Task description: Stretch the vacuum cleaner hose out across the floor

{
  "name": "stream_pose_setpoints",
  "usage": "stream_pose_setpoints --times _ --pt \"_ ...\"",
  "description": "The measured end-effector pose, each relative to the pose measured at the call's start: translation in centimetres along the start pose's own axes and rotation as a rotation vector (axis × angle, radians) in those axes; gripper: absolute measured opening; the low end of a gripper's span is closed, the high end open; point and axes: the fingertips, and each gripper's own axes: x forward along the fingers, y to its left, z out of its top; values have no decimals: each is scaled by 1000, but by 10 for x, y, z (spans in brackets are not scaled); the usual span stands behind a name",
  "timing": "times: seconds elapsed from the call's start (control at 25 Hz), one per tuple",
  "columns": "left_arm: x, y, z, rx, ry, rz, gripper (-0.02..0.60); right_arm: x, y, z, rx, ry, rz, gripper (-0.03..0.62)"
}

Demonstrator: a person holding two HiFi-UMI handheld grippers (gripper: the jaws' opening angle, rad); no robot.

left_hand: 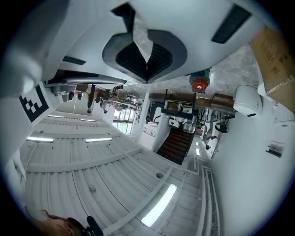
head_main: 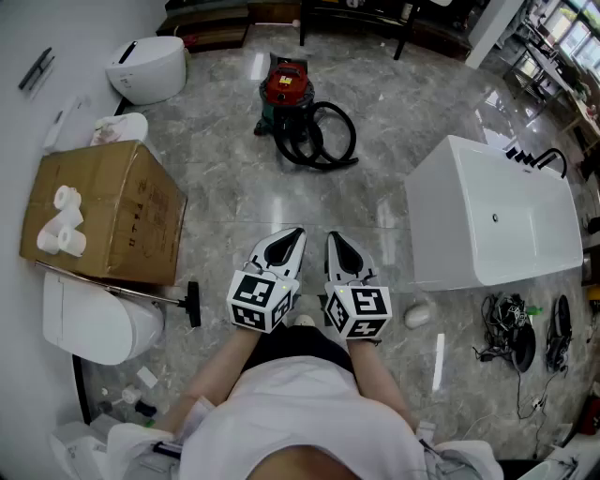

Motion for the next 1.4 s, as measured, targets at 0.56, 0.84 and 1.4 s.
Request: stream_pose_setpoints --times 0.56,0.84,1.4 --pt "6 -13 -16 -16 30 27 8 -13 -15 -6 1 -7 -1 8" --pt "18 -28 -22 -8 25 40 8 -25 -33 -11 -29 -3 -2 8" --pt "31 -49 -44 -19 40 54 8 -41 -66 -24 1 -4 -12 8"
